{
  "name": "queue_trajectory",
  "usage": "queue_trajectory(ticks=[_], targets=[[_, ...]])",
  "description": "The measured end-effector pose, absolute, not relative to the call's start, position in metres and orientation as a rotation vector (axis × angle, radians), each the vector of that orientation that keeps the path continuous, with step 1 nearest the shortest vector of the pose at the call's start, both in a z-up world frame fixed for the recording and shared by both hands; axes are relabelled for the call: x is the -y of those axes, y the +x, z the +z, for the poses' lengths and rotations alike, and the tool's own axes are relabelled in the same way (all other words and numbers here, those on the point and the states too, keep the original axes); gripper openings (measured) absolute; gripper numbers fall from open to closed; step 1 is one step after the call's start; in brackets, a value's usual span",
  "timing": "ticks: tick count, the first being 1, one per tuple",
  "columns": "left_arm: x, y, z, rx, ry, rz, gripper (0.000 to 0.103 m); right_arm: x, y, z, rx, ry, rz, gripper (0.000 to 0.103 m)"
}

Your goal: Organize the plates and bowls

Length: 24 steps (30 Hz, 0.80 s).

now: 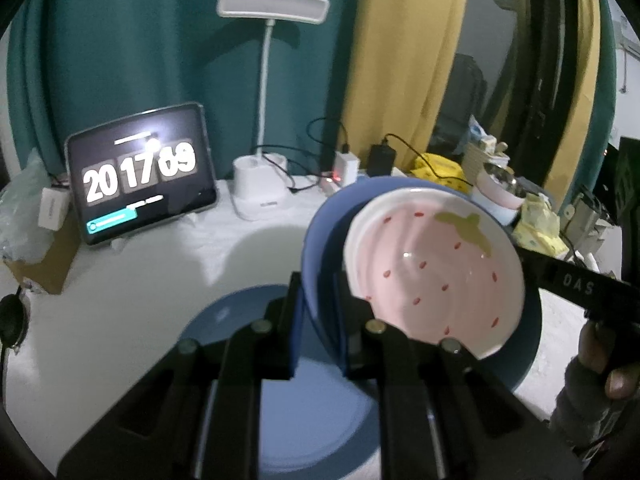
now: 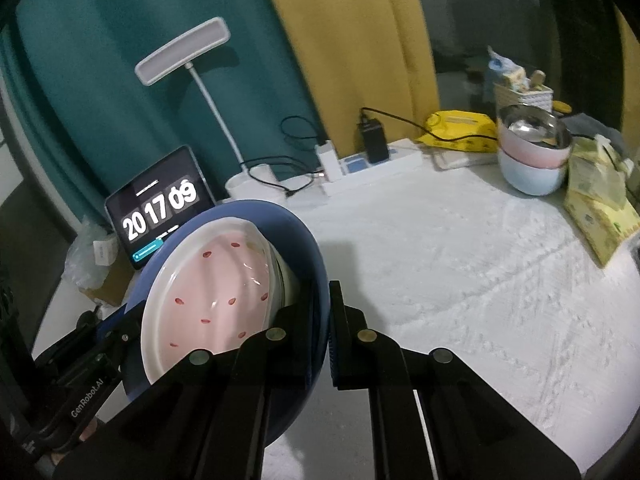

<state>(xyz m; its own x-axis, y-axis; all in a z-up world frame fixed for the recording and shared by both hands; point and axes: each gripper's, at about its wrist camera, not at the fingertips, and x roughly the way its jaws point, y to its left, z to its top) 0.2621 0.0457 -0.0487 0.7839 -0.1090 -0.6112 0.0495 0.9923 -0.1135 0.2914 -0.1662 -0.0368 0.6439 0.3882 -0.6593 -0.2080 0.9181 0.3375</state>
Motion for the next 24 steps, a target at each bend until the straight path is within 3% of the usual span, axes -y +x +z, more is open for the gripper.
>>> queue_trajectory(ticks=[24], targets=[[-0.113, 0.263, -0.084, -0.751, -0.126, 0.034, 0.013, 0.082, 0.309, -0.075, -0.917, 0.18, 0.437, 0.008]])
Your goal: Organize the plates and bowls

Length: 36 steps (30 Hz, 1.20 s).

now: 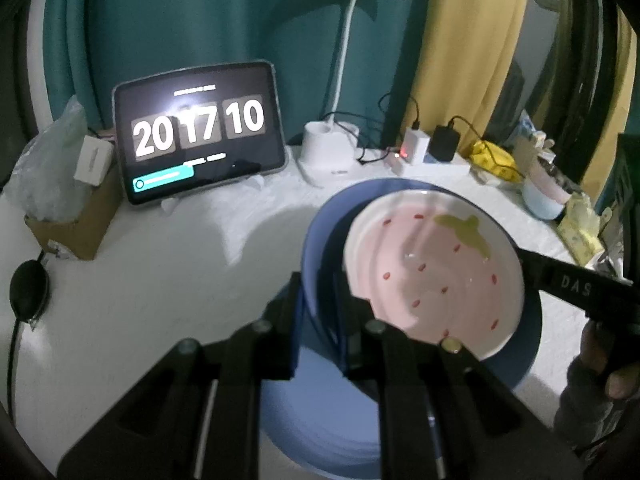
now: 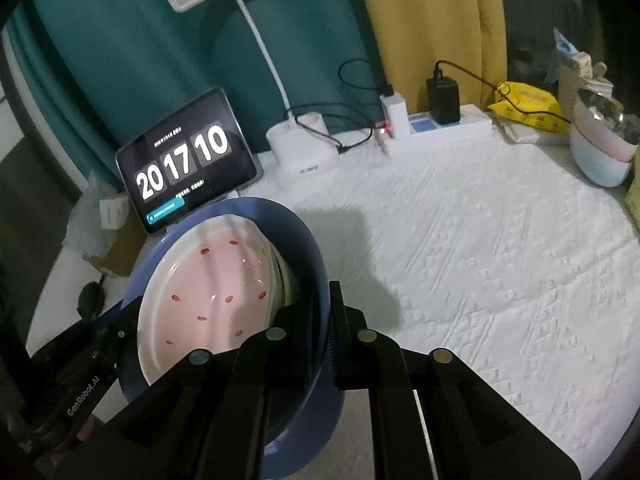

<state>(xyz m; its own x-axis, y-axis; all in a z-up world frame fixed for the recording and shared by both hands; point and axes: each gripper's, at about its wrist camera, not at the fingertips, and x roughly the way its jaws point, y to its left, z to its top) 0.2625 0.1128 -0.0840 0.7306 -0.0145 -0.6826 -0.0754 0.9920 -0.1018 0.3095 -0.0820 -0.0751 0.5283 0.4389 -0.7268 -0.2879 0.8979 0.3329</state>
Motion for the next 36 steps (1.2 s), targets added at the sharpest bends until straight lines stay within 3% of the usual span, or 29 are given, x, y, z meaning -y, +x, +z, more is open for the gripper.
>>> queue_trajectory(ticks=[21, 33, 36], targets=[[-0.114, 0.26, -0.089, -0.752, -0.081, 0.062, 0.021, 0.075, 0.316, -0.088, -0.966, 0.121, 0.443, 0.01], [-0.115, 0.233, -0.078, -0.699, -0.058, 0.122, 0.038, 0.087, 0.302, -0.078, -0.934, 0.096, 0.415, 0.018], [-0.11, 0.224, -0.073, -0.676, -0.043, 0.127, 0.046, 0.09, 0.296, -0.072, -0.918, 0.091, 0.416, 0.018]])
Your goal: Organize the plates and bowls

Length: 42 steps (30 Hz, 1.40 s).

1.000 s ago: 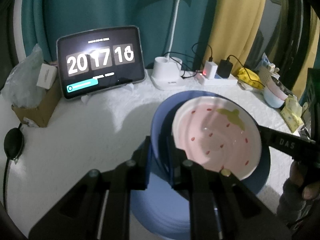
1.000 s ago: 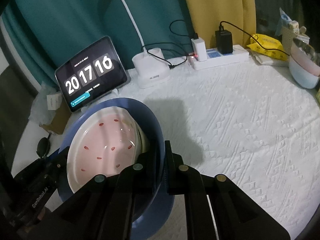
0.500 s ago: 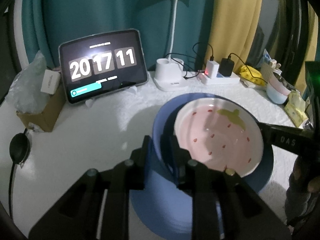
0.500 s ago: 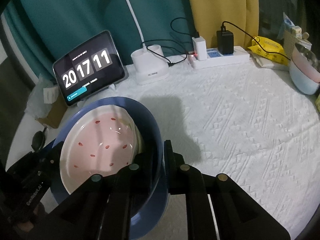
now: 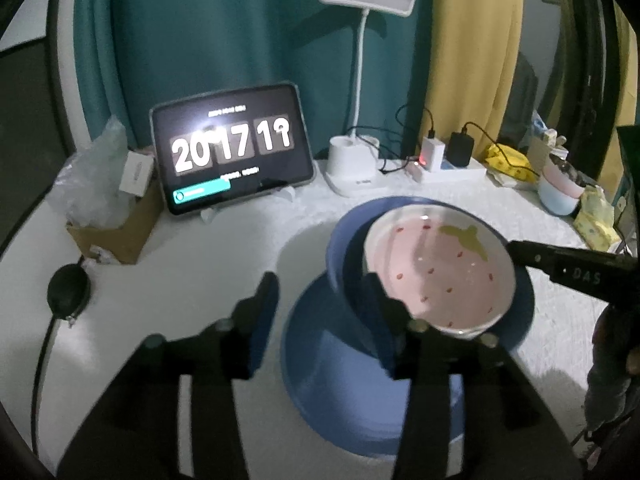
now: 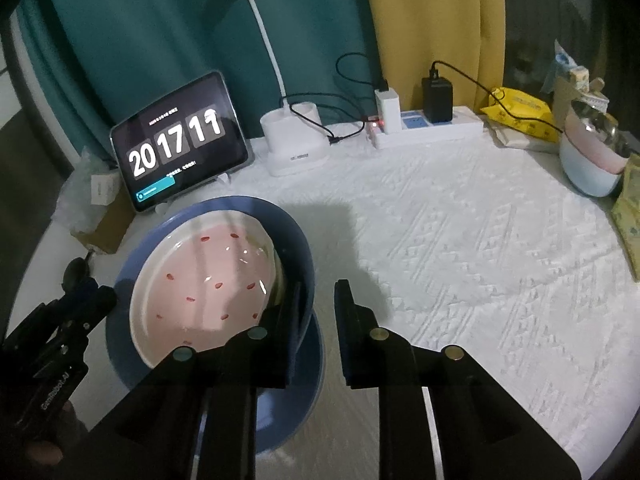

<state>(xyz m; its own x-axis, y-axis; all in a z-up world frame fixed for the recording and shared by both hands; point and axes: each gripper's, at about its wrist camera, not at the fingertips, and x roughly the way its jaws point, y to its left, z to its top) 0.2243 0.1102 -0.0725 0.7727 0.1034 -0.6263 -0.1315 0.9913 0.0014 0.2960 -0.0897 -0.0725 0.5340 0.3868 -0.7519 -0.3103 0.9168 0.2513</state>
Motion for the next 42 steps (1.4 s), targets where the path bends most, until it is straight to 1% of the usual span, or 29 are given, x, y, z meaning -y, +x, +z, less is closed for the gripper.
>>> queue_trajectory(ticks=[3, 4, 6, 7, 8, 10, 11, 16, 19, 31, 33, 35, 42], targets=[[-0.105, 0.216, -0.067, -0.656, -0.037, 0.126, 0.047, 0.095, 0.289, -0.07, -0.905, 0.089, 0.411, 0.02], [-0.103, 0.213, -0.065, -0.65, -0.038, 0.126, 0.048, 0.096, 0.287, -0.069, -0.902, 0.09, 0.41, 0.023], [-0.1, 0.208, -0.062, -0.639, -0.039, 0.125, 0.051, 0.101, 0.282, -0.068, -0.895, 0.092, 0.41, 0.024], [-0.098, 0.207, -0.061, -0.638, -0.039, 0.125, 0.056, 0.103, 0.279, -0.066, -0.892, 0.092, 0.409, 0.025], [-0.096, 0.204, -0.06, -0.635, -0.039, 0.126, 0.065, 0.104, 0.276, -0.065, -0.889, 0.091, 0.404, 0.025], [-0.092, 0.199, -0.059, -0.625, -0.043, 0.126, 0.074, 0.11, 0.27, -0.062, -0.874, 0.092, 0.4, 0.025], [-0.091, 0.198, -0.059, -0.624, -0.043, 0.125, 0.076, 0.112, 0.268, -0.06, -0.869, 0.093, 0.398, 0.025], [-0.079, 0.186, -0.054, -0.606, -0.04, 0.108, 0.08, 0.122, 0.254, -0.059, -0.854, 0.09, 0.386, 0.025], [-0.072, 0.18, -0.051, -0.593, -0.06, 0.085, 0.087, 0.128, 0.247, -0.059, -0.849, 0.083, 0.378, 0.025], [-0.04, 0.151, -0.046, -0.552, -0.091, 0.036, 0.088, 0.147, 0.215, -0.044, -0.782, 0.013, 0.363, 0.026], [-0.036, 0.146, -0.043, -0.537, -0.097, 0.033, 0.088, 0.151, 0.208, -0.04, -0.767, -0.002, 0.354, 0.027], [-0.035, 0.142, -0.04, -0.527, -0.104, 0.034, 0.088, 0.155, 0.203, -0.038, -0.757, -0.011, 0.348, 0.031], [-0.024, 0.124, -0.027, -0.498, -0.095, 0.015, 0.088, 0.168, 0.18, -0.021, -0.707, -0.034, 0.324, 0.032]])
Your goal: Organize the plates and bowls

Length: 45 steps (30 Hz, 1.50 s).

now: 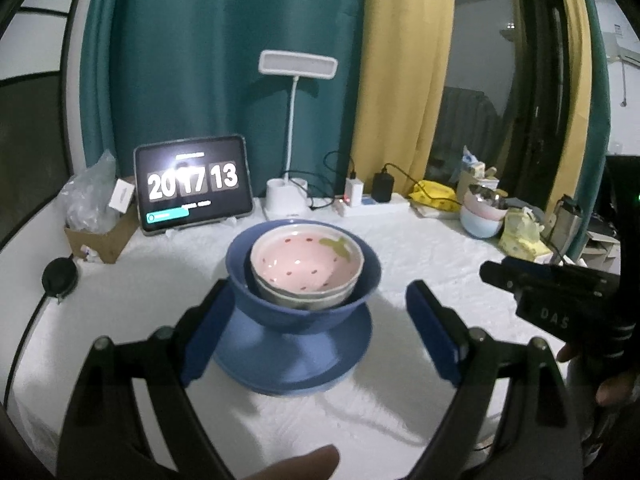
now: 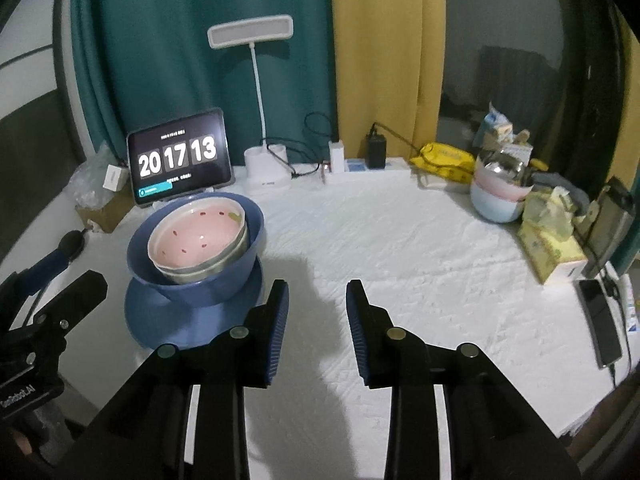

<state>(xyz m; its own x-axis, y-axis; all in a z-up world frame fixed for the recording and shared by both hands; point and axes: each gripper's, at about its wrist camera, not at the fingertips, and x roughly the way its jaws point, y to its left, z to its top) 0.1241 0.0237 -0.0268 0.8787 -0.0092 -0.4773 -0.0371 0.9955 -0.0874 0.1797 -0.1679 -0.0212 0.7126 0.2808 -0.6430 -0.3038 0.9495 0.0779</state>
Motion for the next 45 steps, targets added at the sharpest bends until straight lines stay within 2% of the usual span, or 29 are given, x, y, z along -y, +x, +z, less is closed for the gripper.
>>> queue_trajectory(ticks=[39, 40, 41, 43, 45], targets=[[0.011, 0.059, 0.063, -0.279, -0.031, -0.002, 0.088, 0.211, 0.091, 0.086, -0.401, -0.017, 0.297, 0.032], [0.011, 0.058, 0.064, -0.277, -0.032, 0.003, 0.088, 0.211, 0.089, 0.088, -0.394, -0.02, 0.295, 0.034], [0.01, 0.056, 0.067, -0.271, -0.035, 0.008, 0.088, 0.211, 0.088, 0.09, -0.387, -0.023, 0.295, 0.045], [0.009, 0.052, 0.072, -0.257, -0.043, 0.017, 0.088, 0.212, 0.084, 0.096, -0.367, -0.019, 0.304, 0.057], [0.008, 0.048, 0.076, -0.243, -0.045, 0.031, 0.088, 0.213, 0.08, 0.101, -0.351, -0.019, 0.305, 0.057]])
